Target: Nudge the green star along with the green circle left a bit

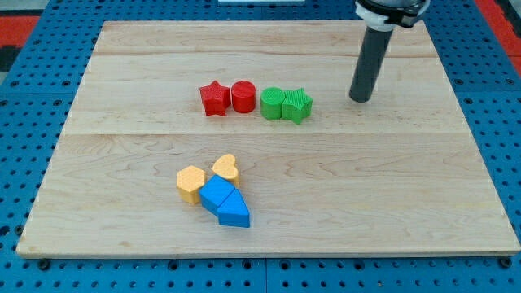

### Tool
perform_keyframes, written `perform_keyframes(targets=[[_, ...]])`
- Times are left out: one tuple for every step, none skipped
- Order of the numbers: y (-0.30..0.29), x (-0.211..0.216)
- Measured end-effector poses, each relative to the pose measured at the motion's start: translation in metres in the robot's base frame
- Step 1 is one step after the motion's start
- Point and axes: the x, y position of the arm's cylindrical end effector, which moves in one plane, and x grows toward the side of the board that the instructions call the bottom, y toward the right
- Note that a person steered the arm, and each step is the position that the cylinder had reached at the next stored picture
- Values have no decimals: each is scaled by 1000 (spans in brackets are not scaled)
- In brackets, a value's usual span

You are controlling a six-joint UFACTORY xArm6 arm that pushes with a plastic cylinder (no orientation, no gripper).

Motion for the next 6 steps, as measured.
perform_keyframes(targets=[[-17,0],[-27,0],[-28,2],[-28,13],[-30,17],[-36,17]])
